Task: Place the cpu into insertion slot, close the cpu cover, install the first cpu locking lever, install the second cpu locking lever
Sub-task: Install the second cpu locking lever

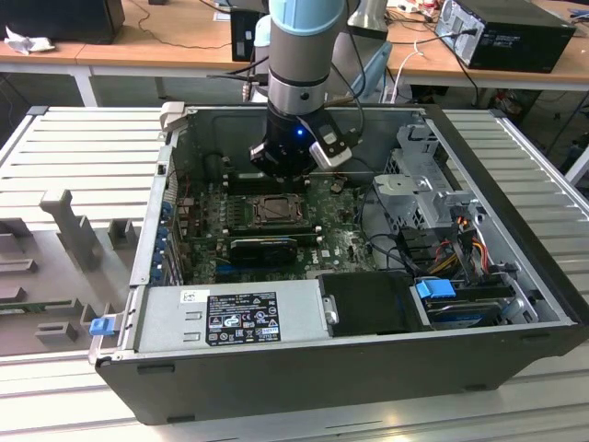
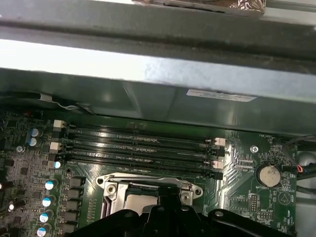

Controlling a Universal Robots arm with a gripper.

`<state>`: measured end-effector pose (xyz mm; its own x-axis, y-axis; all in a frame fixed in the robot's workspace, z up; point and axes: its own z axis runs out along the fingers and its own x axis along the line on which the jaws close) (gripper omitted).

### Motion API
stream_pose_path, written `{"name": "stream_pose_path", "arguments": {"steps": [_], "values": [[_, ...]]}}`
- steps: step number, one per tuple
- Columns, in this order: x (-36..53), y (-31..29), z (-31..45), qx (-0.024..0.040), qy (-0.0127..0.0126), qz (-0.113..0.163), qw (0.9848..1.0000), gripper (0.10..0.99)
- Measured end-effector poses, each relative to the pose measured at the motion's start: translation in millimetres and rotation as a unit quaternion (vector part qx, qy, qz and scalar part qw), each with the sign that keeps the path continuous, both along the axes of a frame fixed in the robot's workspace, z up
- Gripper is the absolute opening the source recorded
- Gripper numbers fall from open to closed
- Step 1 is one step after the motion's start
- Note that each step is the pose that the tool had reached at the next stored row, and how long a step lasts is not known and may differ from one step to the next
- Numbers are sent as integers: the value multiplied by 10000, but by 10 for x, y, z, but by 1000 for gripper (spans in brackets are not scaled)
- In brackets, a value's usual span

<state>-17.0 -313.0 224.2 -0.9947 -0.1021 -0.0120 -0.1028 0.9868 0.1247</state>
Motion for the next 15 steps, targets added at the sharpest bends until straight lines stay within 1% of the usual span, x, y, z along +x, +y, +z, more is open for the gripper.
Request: {"name": "stream_pose_path", "arguments": {"steps": [4, 5, 6, 10, 15], "values": [[0, -4, 115, 0, 0, 0, 10000, 106], [0, -4, 162, -2, 0, 1, 10000, 106], [0, -4, 176, -2, 0, 1, 10000, 106], [0, -26, 192, -2, 0, 1, 10000, 106], [0, -89, 192, -2, 0, 0, 10000, 106]]}}
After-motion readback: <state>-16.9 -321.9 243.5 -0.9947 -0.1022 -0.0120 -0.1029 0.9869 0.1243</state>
